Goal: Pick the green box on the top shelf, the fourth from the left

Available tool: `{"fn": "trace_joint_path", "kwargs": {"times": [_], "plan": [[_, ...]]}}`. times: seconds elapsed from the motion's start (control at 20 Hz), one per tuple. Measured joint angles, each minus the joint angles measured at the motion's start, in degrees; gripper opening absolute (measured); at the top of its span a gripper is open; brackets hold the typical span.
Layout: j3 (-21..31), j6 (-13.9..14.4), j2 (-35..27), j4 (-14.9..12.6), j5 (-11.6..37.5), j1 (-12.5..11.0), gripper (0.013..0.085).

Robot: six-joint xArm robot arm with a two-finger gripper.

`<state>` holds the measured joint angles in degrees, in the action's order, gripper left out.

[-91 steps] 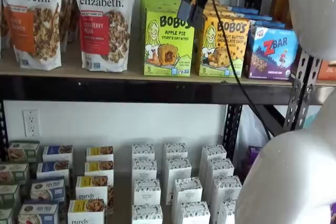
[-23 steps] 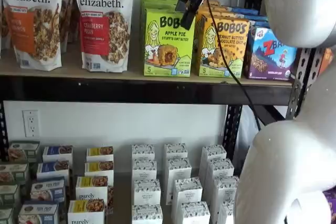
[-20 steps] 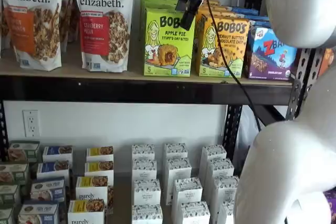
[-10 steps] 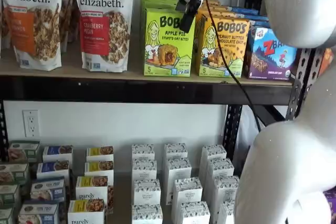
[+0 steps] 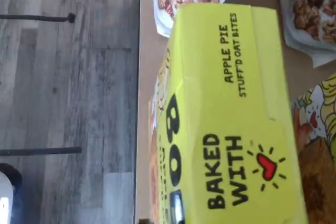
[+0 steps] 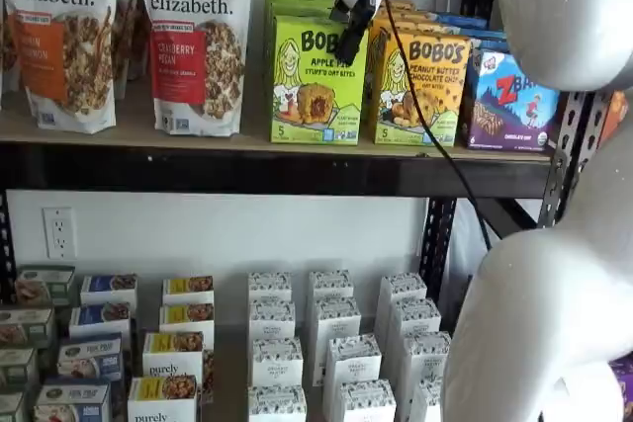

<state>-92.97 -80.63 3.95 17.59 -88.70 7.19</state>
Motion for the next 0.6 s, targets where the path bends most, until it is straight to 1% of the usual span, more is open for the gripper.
{"fn": "trace_joint_path", "kwargs": {"times": [0.05, 0.1, 0.2, 0.25, 0.3, 0.6], "plan": [[0.04, 0.04, -0.01, -0.09, 0.01, 0.06, 0.077], [0.09, 0.07, -0.01, -0.16, 0.04, 0.11, 0.077], [0.26, 0.1, 0.04, -0.18, 0.18, 0.18, 0.069], [0.33, 0.11, 0.07, -0.16, 0.26, 0.19, 0.069], [0.4, 0.11, 0.1, -0.08, 0.32, 0.2, 0.065], [0.27, 0.25, 0.03, -0.36, 0.14, 0.37, 0.065]]}}
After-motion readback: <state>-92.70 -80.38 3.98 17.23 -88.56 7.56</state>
